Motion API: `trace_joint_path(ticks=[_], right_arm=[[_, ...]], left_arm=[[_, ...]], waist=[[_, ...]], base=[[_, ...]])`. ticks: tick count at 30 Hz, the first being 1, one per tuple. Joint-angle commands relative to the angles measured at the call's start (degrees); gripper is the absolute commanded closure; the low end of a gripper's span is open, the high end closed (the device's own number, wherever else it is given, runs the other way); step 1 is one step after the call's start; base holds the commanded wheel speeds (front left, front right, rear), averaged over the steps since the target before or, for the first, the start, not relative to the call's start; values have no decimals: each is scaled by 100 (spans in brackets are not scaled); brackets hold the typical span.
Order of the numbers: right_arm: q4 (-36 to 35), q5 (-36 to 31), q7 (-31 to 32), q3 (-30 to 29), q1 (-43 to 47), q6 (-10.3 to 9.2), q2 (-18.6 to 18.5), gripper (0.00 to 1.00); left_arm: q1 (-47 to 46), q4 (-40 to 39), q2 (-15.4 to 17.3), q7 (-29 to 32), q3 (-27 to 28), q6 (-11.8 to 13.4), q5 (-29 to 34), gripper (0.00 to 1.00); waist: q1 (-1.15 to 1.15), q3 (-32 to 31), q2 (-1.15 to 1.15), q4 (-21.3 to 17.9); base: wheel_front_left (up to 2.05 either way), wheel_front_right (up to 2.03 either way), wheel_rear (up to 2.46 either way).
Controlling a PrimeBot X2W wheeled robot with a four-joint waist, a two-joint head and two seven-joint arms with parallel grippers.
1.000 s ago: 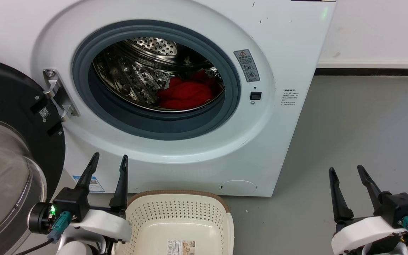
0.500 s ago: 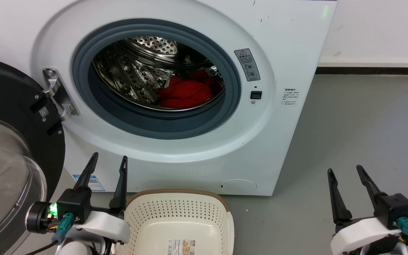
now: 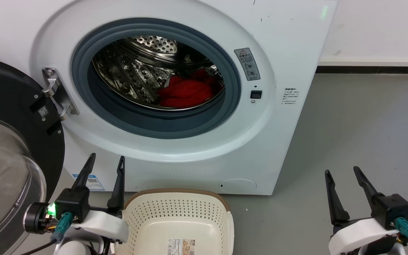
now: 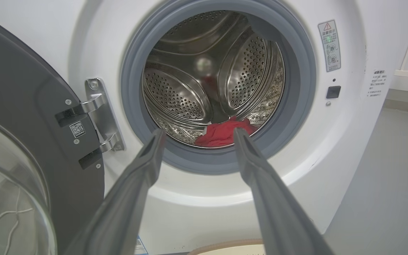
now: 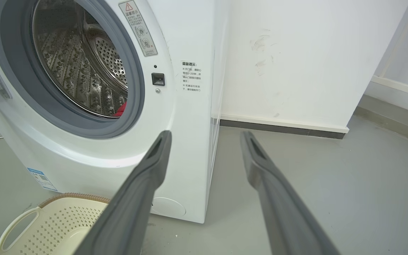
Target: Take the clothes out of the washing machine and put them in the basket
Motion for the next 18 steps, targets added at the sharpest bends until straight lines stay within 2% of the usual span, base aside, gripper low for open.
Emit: trace_joint_path(ticks=[1, 8, 18], right_arm=[[-1, -4, -15, 10, 44, -4, -17, 0], [-65, 5, 34, 99, -87, -4, -17, 0], [-278, -78, 77, 208, -448, -4, -13, 0]], left_arm=[[-107, 10, 22, -29, 12, 28, 24, 0], [-394, 139, 62, -24, 78, 24, -44, 0], [-1602, 1012, 376, 131, 228, -50, -338, 0]], waist=[[0, 8, 0, -13], [0, 191, 0, -180], [0, 1044, 0, -712]], base=[[0, 0, 0], [0, 0, 0], [0, 0, 0]])
